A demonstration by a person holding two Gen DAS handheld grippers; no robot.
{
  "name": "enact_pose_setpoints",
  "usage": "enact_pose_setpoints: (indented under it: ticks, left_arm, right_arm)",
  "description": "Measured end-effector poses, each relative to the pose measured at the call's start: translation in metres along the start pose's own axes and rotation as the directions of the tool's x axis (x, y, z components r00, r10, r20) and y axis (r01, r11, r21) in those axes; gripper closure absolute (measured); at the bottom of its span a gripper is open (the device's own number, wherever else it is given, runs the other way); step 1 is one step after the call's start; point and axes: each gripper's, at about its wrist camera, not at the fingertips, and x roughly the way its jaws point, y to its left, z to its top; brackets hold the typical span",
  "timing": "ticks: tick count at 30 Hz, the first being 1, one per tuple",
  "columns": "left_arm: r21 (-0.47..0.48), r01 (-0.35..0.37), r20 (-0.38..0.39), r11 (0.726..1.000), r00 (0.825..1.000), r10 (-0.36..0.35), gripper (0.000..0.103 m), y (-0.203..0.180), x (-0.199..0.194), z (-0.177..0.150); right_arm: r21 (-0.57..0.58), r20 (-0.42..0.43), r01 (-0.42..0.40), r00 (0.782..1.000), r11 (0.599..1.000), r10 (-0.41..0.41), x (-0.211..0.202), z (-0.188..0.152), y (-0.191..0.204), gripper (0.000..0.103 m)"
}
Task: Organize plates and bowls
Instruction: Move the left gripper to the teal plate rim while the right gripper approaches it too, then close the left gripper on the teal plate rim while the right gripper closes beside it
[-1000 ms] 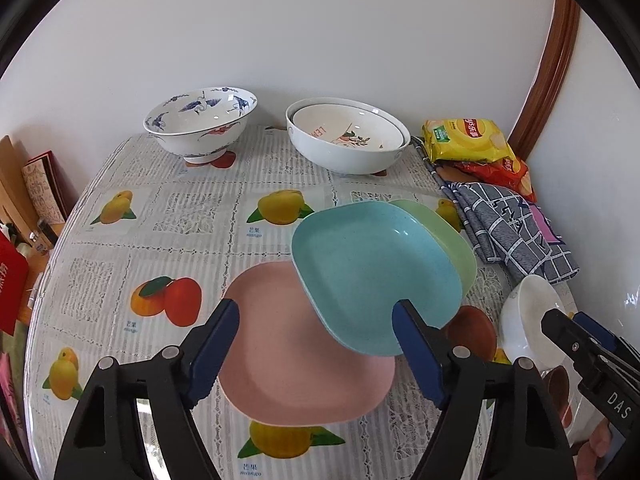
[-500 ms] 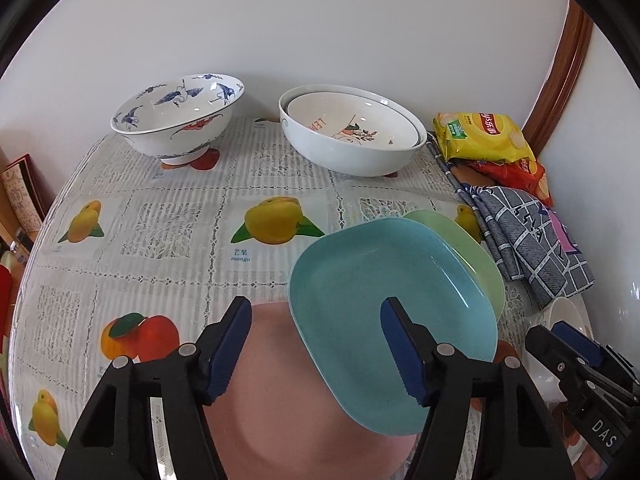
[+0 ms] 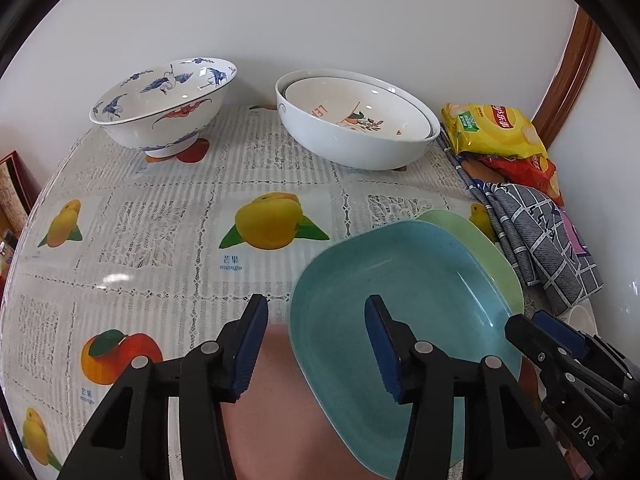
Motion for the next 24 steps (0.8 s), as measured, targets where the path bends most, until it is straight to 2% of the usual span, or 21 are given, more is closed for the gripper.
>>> enact_pose_setpoints:
  ticks: [7,14,19,24]
  left_arm:
    - [0.000,0.006,-0.012,1.000,1.000,-0.006,0.064,0.001,0.005,-0.001]
    - [0.006,0.009,-0.022,1.000,1.000,-0.009,0.078,0.001,0.007,-0.003]
    - [-0.004,-0.001,-0.027,1.000,1.000,0.001,0.088,0.006,0.005,-0.003]
    - [-0.027,0.013,-0.014,1.000,1.000,-0.013,0.090,0.012,-0.005,-0.004]
  right_arm:
    - [-0.026,-0.010,-0.003,1.000,1.000,0.003,0.014,0.004,0.008,0.068]
    - [-0.045,-0.029,-0.019,0.999,0.999,0.017,0.023,0.002,0.015,0.086]
    - [-0.050,-0.026,-0.009,1.000,0.999,0.008,0.024,0.001,0.017,0.092]
    - [-0.055,-0.011,-0.012,1.000,0.998,0.012,0.015,0.000,0.019,0.096]
